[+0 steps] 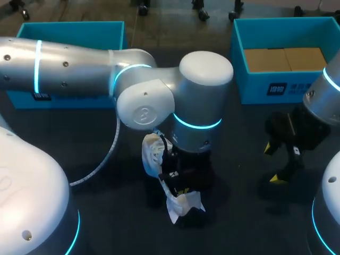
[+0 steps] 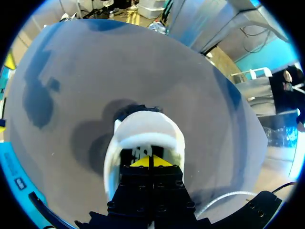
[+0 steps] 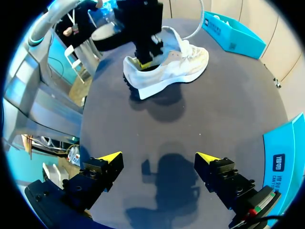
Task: Take the shoe out of the shoebox, open the shoe tongue, remove and reinsert the insole, then place the shoe into the shoebox
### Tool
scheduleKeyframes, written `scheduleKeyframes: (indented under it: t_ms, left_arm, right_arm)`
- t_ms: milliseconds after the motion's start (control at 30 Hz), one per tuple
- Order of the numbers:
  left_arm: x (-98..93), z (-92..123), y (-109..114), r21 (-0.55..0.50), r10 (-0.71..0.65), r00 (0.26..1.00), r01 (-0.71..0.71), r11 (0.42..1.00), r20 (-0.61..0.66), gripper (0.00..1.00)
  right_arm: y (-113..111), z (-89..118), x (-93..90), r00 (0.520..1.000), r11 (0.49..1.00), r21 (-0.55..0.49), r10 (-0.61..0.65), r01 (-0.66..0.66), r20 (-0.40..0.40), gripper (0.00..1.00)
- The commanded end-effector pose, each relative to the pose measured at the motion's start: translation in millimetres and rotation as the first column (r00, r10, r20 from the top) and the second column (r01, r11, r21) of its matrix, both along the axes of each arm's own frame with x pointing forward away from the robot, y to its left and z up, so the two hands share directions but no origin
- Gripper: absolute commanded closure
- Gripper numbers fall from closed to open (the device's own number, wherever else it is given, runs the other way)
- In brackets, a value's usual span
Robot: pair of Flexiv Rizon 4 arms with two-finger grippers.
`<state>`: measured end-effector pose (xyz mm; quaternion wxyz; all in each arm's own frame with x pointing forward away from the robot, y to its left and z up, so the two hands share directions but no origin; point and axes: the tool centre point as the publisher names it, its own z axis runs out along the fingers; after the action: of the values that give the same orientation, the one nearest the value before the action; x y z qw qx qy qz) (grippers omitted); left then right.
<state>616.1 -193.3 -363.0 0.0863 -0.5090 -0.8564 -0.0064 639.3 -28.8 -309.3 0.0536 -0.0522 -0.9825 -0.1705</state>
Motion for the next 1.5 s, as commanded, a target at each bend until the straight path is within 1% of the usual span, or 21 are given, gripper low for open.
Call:
scheduleKeyframes:
  t_ms: [33,67,100,200,433,467,500,567,633,667,800,967,1100,1133,1167,1200,1267,1367,1400,1467,1500]
  left_arm:
    - [5.8,19.7,10.2,-0.053,0.029,0.999,-0.027,0.998,0.036,1.00]
    - [5.8,19.7,10.2,-0.053,0.029,0.999,-0.027,0.998,0.036,1.00]
    - [13.0,22.4,11.0,-0.053,0.038,0.999,-0.036,0.998,0.028,1.00]
    - [19.0,22.1,13.6,-0.044,0.051,0.998,-0.050,0.998,0.026,1.00]
    - [21.2,17.5,24.7,-0.035,0.051,0.998,-0.049,0.998,0.045,1.00]
    - [21.5,17.1,25.3,-0.047,0.058,0.997,-0.056,0.997,0.048,0.91]
    - [21.6,16.9,25.4,-0.048,0.057,0.997,-0.055,0.997,0.050,0.86]
    - [21.8,14.2,24.0,-0.049,0.062,0.996,-0.059,0.997,0.062,0.82]
    - [22.3,11.8,22.0,-0.043,0.066,0.996,-0.063,0.997,0.064,0.67]
    - [22.5,11.2,21.7,-0.041,0.067,0.996,-0.064,0.997,0.062,0.64]
    - [23.1,8.4,21.9,-0.034,0.073,0.996,-0.071,0.997,0.058,0.63]
    - [25.4,5.3,23.3,-0.031,0.085,0.995,-0.084,0.996,0.050,0.56]
    - [31.5,1.2,20.6,-0.031,0.091,0.995,-0.089,0.996,0.044,0.53]
    - [31.9,1.1,20.1,-0.032,0.092,0.995,-0.090,0.995,0.044,0.49]
    - [31.9,2.1,19.0,-0.034,0.092,0.995,-0.091,0.995,0.044,0.39]
    - [31.7,3.1,18.5,-0.035,0.092,0.995,-0.091,0.995,0.046,0.34]
    - [31.5,4.5,17.7,-0.038,0.091,0.994,-0.089,0.995,0.053,0.25]
    - [32.2,5.2,16.3,-0.033,0.088,0.994,-0.086,0.996,0.059,0.22]
    - [32.8,4.6,15.7,-0.029,0.085,0.995,-0.083,0.996,0.058,0.13]
    - [34.2,3.1,15.6,-0.019,0.074,0.996,-0.073,0.997,0.053,0.00]
    - [34.7,2.3,16.1,-0.015,0.070,0.996,-0.069,0.997,0.054,0.00]
  right_arm:
    - [0.5,-0.4,-0.7,1.000,1.000,-0.002,-0.001,0.001,0.001,0.00]
    - [0.5,-0.4,-0.7,1.000,1.000,-0.002,-0.001,0.001,0.001,0.00]
    - [0.5,-0.4,-0.7,1.000,1.000,-0.002,-0.001,0.001,0.001,0.00]
    - [0.5,-0.4,-0.7,1.000,1.000,-0.002,-0.001,0.001,0.001,0.00]
    - [0.5,-0.4,-0.7,1.000,1.000,-0.002,-0.001,0.001,0.001,0.00]
    - [0.5,-0.4,-0.7,1.000,1.000,-0.002,-0.001,0.001,0.001,0.00]
    - [0.5,-0.4,-0.7,1.000,1.000,-0.002,-0.001,0.001,0.001,0.00]
    - [0.5,-0.4,-0.7,1.000,1.000,-0.002,-0.001,0.001,0.001,0.00]
    - [0.5,-0.4,-0.7,1.000,1.000,-0.002,-0.001,0.001,0.001,0.00]
    - [0.5,-0.4,-0.7,1.000,1.000,-0.002,-0.001,0.001,0.001,0.00]
    - [0.5,-0.4,-0.7,1.000,1.000,-0.002,-0.001,0.001,0.001,0.00]
    - [0.5,-0.4,-0.7,1.000,1.000,-0.002,-0.001,0.001,0.001,0.00]
    - [0.5,-0.4,-0.7,1.000,1.000,-0.002,-0.001,0.001,0.001,0.00]
    - [0.5,-0.4,-0.7,1.000,1.000,-0.002,-0.001,0.001,0.001,0.00]
    - [0.5,-0.4,-0.7,1.000,1.000,-0.002,-0.001,0.001,0.001,0.00]
    - [0.5,-0.4,-0.7,1.000,1.000,-0.002,-0.001,0.001,0.001,0.00]
    - [0.5,-0.4,-0.7,1.000,1.000,-0.002,-0.001,0.001,0.001,0.00]
    - [0.5,-0.4,-0.7,1.000,1.000,-0.002,-0.001,0.001,0.001,0.00]
    - [0.5,-0.4,-0.7,1.000,1.000,-0.002,-0.001,0.001,0.001,0.00]
    - [0.5,-0.4,-0.7,1.000,1.000,-0.002,-0.001,0.001,0.001,0.00]
    - [0.5,-0.4,-0.7,1.000,1.000,-0.002,-0.001,0.001,0.001,0.00]
